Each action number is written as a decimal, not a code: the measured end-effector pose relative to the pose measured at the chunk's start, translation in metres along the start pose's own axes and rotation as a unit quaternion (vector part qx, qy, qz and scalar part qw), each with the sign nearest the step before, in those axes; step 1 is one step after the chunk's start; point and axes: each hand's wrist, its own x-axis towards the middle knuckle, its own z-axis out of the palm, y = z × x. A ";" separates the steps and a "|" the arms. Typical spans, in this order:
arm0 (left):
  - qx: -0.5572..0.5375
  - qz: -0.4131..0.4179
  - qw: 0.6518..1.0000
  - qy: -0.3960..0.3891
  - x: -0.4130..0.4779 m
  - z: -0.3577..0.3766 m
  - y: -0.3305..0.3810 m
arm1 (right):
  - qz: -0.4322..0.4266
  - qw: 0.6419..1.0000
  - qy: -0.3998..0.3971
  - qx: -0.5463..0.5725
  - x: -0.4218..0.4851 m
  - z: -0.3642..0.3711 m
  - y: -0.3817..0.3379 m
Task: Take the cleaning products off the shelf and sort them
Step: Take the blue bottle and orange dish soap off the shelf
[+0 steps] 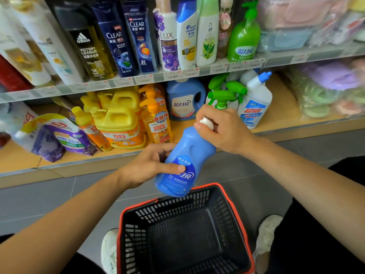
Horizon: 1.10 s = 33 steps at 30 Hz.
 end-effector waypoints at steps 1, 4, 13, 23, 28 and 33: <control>0.000 0.003 1.000 0.002 0.000 0.003 0.000 | 0.013 1.000 0.006 -0.004 0.000 0.001 0.001; -0.005 0.008 1.000 0.029 0.002 0.012 0.000 | 0.086 0.996 -0.002 -0.015 0.004 0.002 0.003; -0.094 -0.021 0.992 0.079 0.005 0.010 -0.001 | 0.227 0.948 -0.053 0.219 0.001 0.001 0.017; -0.155 -0.025 0.987 0.047 0.007 0.008 -0.004 | 0.182 0.926 -0.095 0.317 0.001 -0.013 0.009; -0.139 -0.016 0.990 0.025 0.005 0.004 -0.005 | 0.164 0.928 -0.129 0.308 0.003 -0.025 0.010; -0.127 -0.018 0.992 0.013 0.004 0.004 -0.005 | 0.165 0.931 -0.158 0.284 0.003 -0.030 0.012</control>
